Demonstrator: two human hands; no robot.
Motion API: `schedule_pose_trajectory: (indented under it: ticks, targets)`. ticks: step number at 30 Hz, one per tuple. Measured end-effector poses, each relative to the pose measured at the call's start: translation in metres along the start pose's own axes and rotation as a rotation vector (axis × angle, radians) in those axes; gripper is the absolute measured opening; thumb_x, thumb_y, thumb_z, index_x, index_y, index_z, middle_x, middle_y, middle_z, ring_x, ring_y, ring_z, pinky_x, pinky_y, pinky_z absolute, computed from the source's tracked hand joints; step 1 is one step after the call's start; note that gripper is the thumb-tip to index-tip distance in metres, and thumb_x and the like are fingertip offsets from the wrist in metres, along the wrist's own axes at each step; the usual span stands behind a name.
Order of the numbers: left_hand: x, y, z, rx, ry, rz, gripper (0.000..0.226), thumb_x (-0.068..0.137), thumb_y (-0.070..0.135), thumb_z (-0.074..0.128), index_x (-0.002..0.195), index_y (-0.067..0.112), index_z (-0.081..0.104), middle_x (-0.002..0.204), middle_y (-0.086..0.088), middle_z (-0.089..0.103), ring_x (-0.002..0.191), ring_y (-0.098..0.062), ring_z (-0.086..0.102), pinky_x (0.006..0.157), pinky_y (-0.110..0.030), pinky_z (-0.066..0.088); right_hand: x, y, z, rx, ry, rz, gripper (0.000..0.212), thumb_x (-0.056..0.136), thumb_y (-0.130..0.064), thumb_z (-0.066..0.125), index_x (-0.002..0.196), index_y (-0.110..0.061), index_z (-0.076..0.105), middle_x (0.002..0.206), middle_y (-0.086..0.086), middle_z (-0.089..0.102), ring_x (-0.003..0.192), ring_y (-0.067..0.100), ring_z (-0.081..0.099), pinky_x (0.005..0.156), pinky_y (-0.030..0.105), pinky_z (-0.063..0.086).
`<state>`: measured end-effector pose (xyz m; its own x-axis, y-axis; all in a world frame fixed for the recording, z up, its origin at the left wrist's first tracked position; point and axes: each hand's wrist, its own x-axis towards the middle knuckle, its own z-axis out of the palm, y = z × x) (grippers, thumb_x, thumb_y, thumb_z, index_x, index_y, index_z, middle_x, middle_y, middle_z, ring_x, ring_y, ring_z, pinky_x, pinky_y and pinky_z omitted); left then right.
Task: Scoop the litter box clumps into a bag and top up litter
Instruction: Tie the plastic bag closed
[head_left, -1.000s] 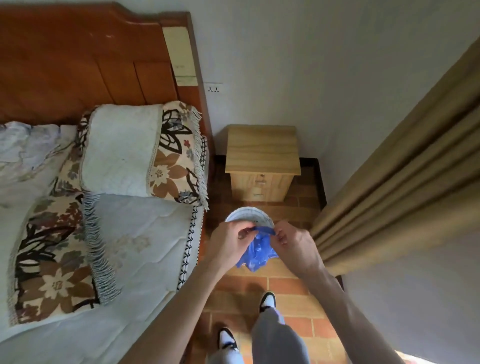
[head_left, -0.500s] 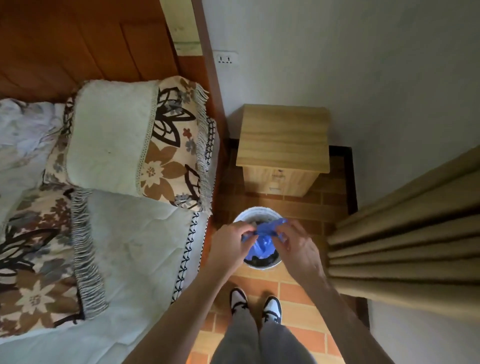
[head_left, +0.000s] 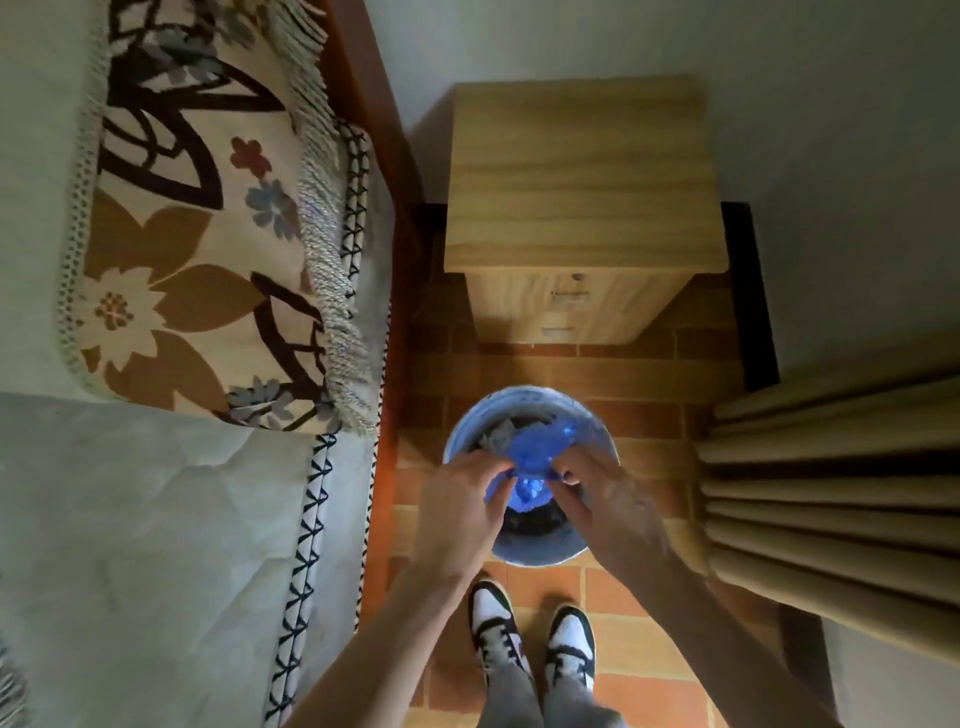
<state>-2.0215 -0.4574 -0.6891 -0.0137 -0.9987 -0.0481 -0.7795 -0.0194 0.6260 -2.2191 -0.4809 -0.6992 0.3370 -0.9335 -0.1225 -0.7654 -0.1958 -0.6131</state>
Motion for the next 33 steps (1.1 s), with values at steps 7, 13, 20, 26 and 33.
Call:
schedule_pose_trajectory:
  ticks: [7,13,20,26,33]
  targets:
    - [0.013,-0.07,0.071,0.06,-0.018,-0.095,0.014,0.093,0.028,0.073,0.107,0.025,0.078,0.099,0.011,0.078,0.081,-0.008,0.07,0.075,-0.027,0.057,0.025,0.055,0.09,0.029,-0.033,-0.002,0.008,0.093,-0.022,0.069,0.095,-0.019,0.062,0.09,-0.005,0.069,0.077,0.013,0.066,0.065,0.034,0.059]
    - [0.029,-0.106,0.112,0.093,-0.12,-0.132,0.013,0.092,0.027,0.072,0.103,0.022,0.078,0.098,0.006,0.078,0.088,-0.016,0.071,0.08,-0.039,0.058,0.039,0.089,0.141,0.024,-0.083,0.052,0.007,0.093,-0.023,0.068,0.094,-0.021,0.061,0.089,-0.006,0.067,0.076,0.012,0.066,0.065,0.037,0.059]
    - [0.036,-0.124,0.133,0.212,-0.195,-0.117,0.022,0.098,0.036,0.064,0.112,0.024,0.076,0.104,0.005,0.077,0.094,-0.017,0.068,0.087,-0.034,0.053,0.045,0.1,0.162,0.047,-0.114,0.169,0.011,0.092,-0.019,0.071,0.098,-0.019,0.062,0.093,-0.003,0.069,0.081,0.016,0.069,0.068,0.041,0.06]
    - [0.037,-0.115,0.115,0.096,-0.243,-0.223,0.019,0.097,0.033,0.065,0.111,0.025,0.074,0.108,0.009,0.076,0.098,-0.012,0.07,0.087,-0.029,0.055,0.04,0.085,0.132,0.042,-0.173,0.173,0.025,0.094,-0.032,0.067,0.118,-0.027,0.062,0.112,-0.009,0.069,0.098,0.013,0.068,0.079,0.04,0.06]
    - [0.029,-0.066,0.038,-0.032,-0.099,-0.31,0.019,0.097,0.027,0.066,0.113,0.021,0.073,0.11,0.004,0.077,0.099,-0.013,0.072,0.089,-0.033,0.058,0.02,0.021,0.045,0.032,-0.11,0.221,0.041,0.098,-0.042,0.061,0.135,-0.026,0.059,0.128,-0.006,0.067,0.114,0.014,0.064,0.088,0.022,0.045]
